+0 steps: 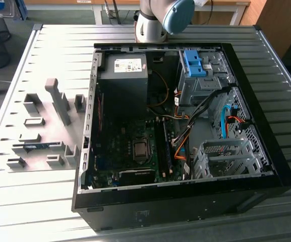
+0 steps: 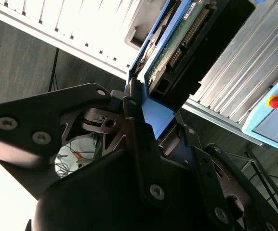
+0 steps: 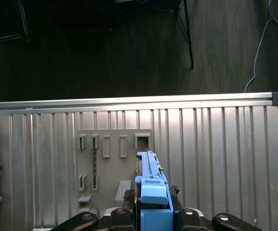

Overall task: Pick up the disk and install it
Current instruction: 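Pick up the disk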

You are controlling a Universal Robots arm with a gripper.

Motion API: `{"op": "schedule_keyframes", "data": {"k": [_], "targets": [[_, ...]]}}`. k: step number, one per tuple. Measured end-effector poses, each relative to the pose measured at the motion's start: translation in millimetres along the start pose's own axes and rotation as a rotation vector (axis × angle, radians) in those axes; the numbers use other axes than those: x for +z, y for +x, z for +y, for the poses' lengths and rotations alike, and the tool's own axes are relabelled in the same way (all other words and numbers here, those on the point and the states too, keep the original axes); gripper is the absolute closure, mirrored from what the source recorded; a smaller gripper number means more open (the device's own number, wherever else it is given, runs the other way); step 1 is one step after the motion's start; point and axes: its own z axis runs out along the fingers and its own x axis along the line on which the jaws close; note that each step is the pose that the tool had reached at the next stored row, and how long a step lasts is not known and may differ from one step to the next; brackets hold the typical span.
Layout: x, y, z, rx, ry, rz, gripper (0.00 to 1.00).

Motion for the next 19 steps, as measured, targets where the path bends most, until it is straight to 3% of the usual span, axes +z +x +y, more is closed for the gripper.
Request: {"op": "schedule_keyframes", "data": {"k": [12, 16, 19], "targets": [[-23.6, -0.1, 0.1, 0.0, 0.0, 0.0, 0.63], [-23.7, 0.5, 0.2, 0.0, 0.0, 0.0, 0.63], [-23.7, 6.2, -0.2, 0.0, 0.0, 0.0, 0.63]]}}
